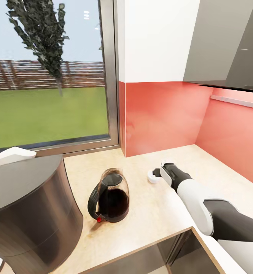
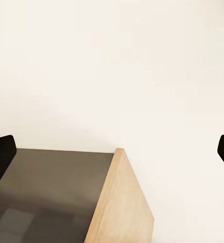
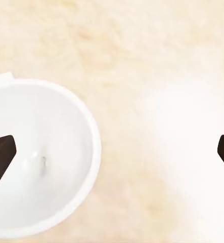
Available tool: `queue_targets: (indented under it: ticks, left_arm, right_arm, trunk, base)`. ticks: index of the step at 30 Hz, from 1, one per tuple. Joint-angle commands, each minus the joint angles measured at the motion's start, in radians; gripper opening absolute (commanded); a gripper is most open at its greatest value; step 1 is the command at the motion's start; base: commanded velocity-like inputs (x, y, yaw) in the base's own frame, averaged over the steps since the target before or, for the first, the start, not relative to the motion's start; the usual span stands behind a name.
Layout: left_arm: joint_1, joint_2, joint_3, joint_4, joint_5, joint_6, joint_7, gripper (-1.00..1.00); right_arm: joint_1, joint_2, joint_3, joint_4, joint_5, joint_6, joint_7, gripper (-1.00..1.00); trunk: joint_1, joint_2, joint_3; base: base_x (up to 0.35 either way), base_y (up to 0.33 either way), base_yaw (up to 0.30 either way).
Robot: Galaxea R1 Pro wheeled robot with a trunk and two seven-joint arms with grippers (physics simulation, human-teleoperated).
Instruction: Set up a coffee station on the kitchen countertop: keep the coffee maker on the countertop, move the bottle of coffee from the kitchen shelf to the counter next to the coffee maker, place a paper coffee filter on top of the coffee maker, put the saucer next to the coffee maker with the coffee cup on the saucer, and place the electric kettle next to the coffee maker.
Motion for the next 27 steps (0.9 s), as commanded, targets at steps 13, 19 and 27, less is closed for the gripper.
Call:
queue_targets:
  ticks: [13, 19, 27]
  left_arm:
    - [0.000, 0.000, 0.006, -0.001, 0.000, 0.003, 0.002, 1.00]
    - [0.000, 0.000, 0.006, -0.001, 0.000, 0.003, 0.002, 1.00]
    - [0.000, 0.000, 0.006, -0.001, 0.000, 0.003, 0.002, 1.00]
  right_arm:
    - [0.008, 0.002, 0.000, 0.000, 0.000, 0.001, -0.004, 1.00]
    - [0.023, 0.003, 0.000, 0.010, 0.000, -0.003, -0.003, 1.00]
    - [0.035, 0.003, 0.000, 0.014, 0.000, -0.043, -0.002, 1.00]
  trunk:
    - [0.001, -0.002, -0.002]
    - [0.001, -0.002, -0.002]
    - [0.001, -0.002, -0.002]
  base:
    - [0.000, 0.000, 0.000]
    - [0.000, 0.000, 0.000]
    - [0.000, 0.000, 0.000]
